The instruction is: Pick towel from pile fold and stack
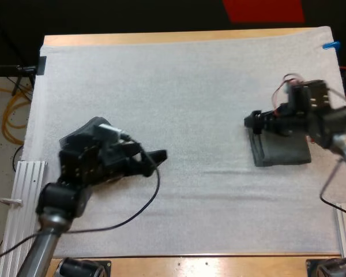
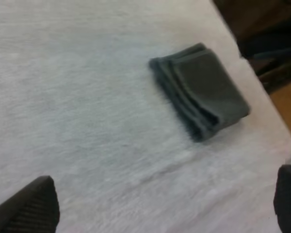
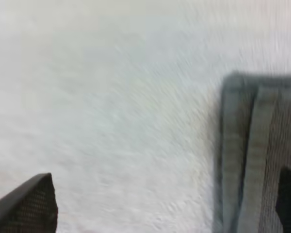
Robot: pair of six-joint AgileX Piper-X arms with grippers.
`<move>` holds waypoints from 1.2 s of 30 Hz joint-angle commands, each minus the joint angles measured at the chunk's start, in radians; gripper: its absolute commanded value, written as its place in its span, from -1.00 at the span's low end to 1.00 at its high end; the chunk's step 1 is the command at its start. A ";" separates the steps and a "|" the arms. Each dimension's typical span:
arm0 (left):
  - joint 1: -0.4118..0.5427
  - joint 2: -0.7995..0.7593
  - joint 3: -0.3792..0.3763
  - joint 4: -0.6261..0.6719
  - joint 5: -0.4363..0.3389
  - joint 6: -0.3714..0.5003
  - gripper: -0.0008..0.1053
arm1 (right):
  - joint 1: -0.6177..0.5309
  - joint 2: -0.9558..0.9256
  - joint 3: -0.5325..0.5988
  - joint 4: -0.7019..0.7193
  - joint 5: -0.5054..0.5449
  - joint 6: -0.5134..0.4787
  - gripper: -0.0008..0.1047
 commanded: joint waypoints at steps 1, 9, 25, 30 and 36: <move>-0.033 0.029 -0.004 -0.064 -0.006 -0.049 0.65 | -0.001 -0.052 -0.012 -0.004 -0.008 -0.011 0.69; -0.209 0.323 -0.140 -0.178 -0.033 -0.118 0.65 | -0.001 -0.314 -0.012 0.110 0.069 -0.011 0.69; -0.422 0.880 -0.605 -0.178 -0.061 -0.286 0.65 | -0.001 -0.783 -0.012 0.410 0.194 0.047 0.69; -0.482 1.007 -0.707 -0.170 -0.071 -0.395 0.65 | -0.001 -0.868 -0.012 0.480 0.212 0.064 0.69; -0.514 1.118 -0.789 -0.054 -0.146 -0.428 0.65 | -0.001 -0.926 -0.012 0.518 0.216 0.095 0.69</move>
